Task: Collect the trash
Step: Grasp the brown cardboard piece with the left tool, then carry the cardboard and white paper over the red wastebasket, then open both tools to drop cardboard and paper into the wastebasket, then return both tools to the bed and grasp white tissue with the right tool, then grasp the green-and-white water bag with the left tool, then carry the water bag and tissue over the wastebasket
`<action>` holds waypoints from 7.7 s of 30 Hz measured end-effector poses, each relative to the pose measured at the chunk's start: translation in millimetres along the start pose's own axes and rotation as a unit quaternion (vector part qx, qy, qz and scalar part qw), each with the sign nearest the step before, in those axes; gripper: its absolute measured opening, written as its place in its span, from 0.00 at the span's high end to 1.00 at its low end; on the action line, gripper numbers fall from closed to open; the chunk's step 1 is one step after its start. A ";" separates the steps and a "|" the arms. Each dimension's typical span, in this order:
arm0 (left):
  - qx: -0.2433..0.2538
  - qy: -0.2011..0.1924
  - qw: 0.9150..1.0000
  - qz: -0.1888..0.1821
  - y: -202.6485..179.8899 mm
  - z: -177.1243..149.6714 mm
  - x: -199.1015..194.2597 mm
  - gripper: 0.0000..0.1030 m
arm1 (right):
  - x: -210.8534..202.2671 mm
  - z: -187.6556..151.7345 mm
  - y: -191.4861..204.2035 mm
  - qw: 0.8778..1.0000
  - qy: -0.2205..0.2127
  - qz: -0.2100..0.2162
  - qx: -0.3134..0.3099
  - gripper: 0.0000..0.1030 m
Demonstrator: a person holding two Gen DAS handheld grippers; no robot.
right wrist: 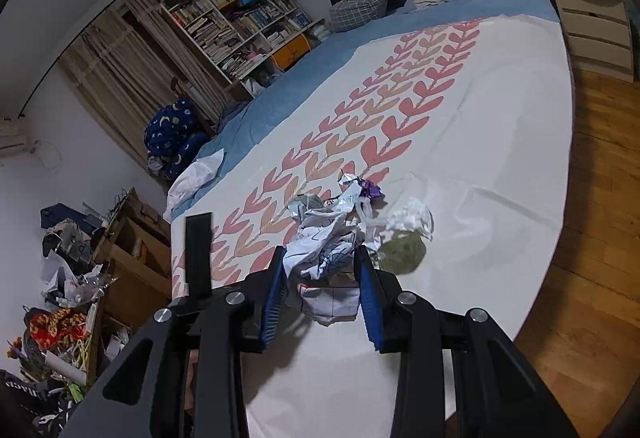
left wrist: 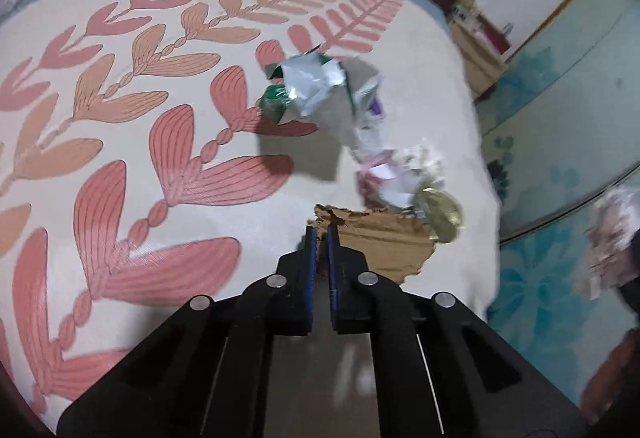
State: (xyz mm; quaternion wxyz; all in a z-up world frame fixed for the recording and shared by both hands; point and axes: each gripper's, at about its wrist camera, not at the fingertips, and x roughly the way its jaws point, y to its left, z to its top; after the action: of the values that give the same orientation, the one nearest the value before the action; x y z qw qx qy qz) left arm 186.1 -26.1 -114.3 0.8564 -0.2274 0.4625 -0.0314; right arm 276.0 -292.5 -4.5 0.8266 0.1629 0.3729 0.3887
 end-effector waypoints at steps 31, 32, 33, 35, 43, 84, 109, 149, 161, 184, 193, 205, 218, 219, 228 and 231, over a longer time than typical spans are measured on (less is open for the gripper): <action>0.289 -0.025 0.939 -0.186 -320.0 -288.9 -221.4 0.98 | -465.8 -276.3 20.3 0.975 -0.152 -0.152 0.059 0.66; 0.301 -0.013 0.934 -0.191 -331.2 -303.4 -216.6 0.98 | -485.4 -301.4 10.2 0.970 -0.153 -0.167 0.086 0.66; 0.319 0.005 0.927 -0.196 -347.4 -324.2 -210.2 0.98 | -504.5 -327.8 0.1 0.965 -0.152 -0.179 0.113 0.66; 0.352 0.034 0.913 -0.205 -372.0 -360.8 -198.8 0.98 | -531.2 -369.6 -13.4 0.956 -0.146 -0.215 0.140 0.66; 0.464 0.155 0.850 -0.198 -425.4 -492.9 -143.1 0.98 | -580.0 -526.5 -65.9 0.904 -0.112 -0.318 0.262 0.66; 0.585 0.287 0.755 -0.064 -422.9 -616.1 -28.9 0.63 | -494.5 -665.0 -141.5 0.843 -0.006 -0.371 0.388 0.36; 0.216 -0.026 0.974 -0.062 -233.3 -225.9 -143.7 0.22 | -345.3 -407.6 -61.2 0.946 0.024 -0.278 0.165 0.25; -0.059 -0.036 0.997 0.022 22.0 25.4 -17.9 0.18 | 175.3 23.6 -39.4 0.981 0.063 -0.181 -0.032 0.83; -0.061 -0.046 0.996 0.036 16.6 46.2 22.4 0.18 | 30.2 -49.3 40.2 0.996 -0.030 -0.074 -0.025 0.83; -0.049 -0.031 0.998 -0.023 -1.0 48.1 39.6 0.98 | -5.9 -111.3 26.4 0.993 -0.003 -0.113 0.014 0.82; -0.009 -0.121 0.991 -0.047 -24.3 13.9 -90.0 0.99 | -50.1 -108.0 51.2 0.994 -0.023 -0.107 -0.011 0.82; 0.188 -0.113 0.969 -0.115 -192.4 -168.1 -201.5 0.99 | -265.9 -164.3 92.7 0.975 -0.118 -0.174 -0.073 0.82; 0.358 0.150 0.900 -0.200 -402.8 -442.2 -147.7 0.99 | -507.6 -412.7 14.8 0.911 -0.080 -0.394 0.091 0.81; 0.381 0.184 0.885 -0.197 -416.2 -466.6 -137.7 0.99 | -514.5 -436.9 5.7 0.907 -0.068 -0.401 0.110 0.81; 0.513 0.310 0.793 -0.108 -434.7 -609.5 -63.2 0.99 | -489.3 -625.6 -101.1 0.873 0.030 -0.372 0.315 0.81; 0.577 0.347 0.734 -0.089 -438.5 -649.7 -45.1 0.99 | -481.5 -679.7 -130.2 0.849 0.033 -0.362 0.383 0.81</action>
State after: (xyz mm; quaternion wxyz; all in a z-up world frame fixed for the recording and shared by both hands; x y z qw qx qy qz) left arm -294.9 -640.7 -200.2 0.5969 0.2968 0.5979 -0.4451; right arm -363.4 -758.4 -296.2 0.7679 0.3070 0.5521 -0.1062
